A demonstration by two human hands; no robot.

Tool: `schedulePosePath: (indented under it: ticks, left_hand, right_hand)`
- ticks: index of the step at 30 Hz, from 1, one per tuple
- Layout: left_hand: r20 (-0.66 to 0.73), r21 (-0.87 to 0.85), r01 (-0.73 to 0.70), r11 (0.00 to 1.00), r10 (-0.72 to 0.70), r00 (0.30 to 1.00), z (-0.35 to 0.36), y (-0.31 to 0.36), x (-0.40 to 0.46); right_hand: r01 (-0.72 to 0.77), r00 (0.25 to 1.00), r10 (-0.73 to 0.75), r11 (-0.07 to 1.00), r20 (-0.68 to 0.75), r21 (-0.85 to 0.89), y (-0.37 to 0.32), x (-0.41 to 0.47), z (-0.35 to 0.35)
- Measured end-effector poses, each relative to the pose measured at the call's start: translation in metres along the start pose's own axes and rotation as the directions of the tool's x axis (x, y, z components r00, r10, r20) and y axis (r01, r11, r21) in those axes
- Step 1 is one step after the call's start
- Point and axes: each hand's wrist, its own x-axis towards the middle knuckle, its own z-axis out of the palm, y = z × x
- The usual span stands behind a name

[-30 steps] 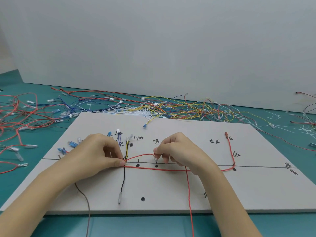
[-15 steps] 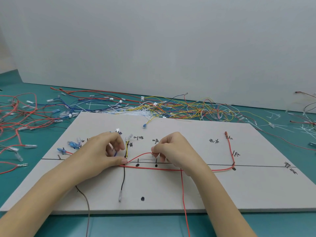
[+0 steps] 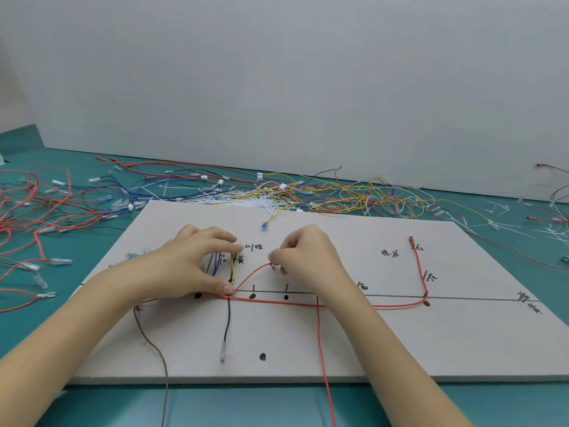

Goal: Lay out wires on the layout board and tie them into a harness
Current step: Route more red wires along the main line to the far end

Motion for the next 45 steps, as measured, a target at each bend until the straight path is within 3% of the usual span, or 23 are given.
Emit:
schedulePosePath:
  ticks: [5, 11, 18, 22, 30, 45]
  left_hand:
    - [0.001, -0.098, -0.039, 0.994, 0.04, 0.999, 0.002, -0.009, 0.002]
    - [-0.058, -0.161, -0.061, 0.985, 0.052, 0.997, 0.008, -0.019, 0.006]
    - [-0.042, -0.2, -0.057, 0.978, 0.049, 0.998, 0.009, -0.021, 0.008]
    - [-0.026, -0.206, -0.054, 0.977, 0.049, 0.998, 0.006, -0.017, 0.006]
    - [-0.109, -0.191, -0.111, 0.975, 0.091, 0.99, 0.007, -0.007, 0.002]
    - [0.003, -0.095, 0.006, 0.995, -0.006, 1.0, 0.001, 0.001, -0.001]
  right_hand:
    - [-0.031, 0.999, 0.03, 0.997, -0.012, -0.067, -0.005, 0.013, 0.005]
    - [-0.022, 0.995, 0.033, 0.993, 0.092, -0.119, -0.022, 0.034, 0.02]
    - [-0.106, 0.972, 0.103, 0.994, 0.209, 0.0, -0.031, 0.043, 0.025]
    - [-0.113, 0.979, 0.096, 0.99, 0.181, 0.087, -0.027, 0.038, 0.027]
    - [-0.063, 0.991, 0.051, 0.994, 0.122, 0.092, -0.028, 0.029, 0.031]
    - [-0.129, 0.985, 0.104, 0.973, 0.136, 0.191, -0.018, 0.033, 0.036]
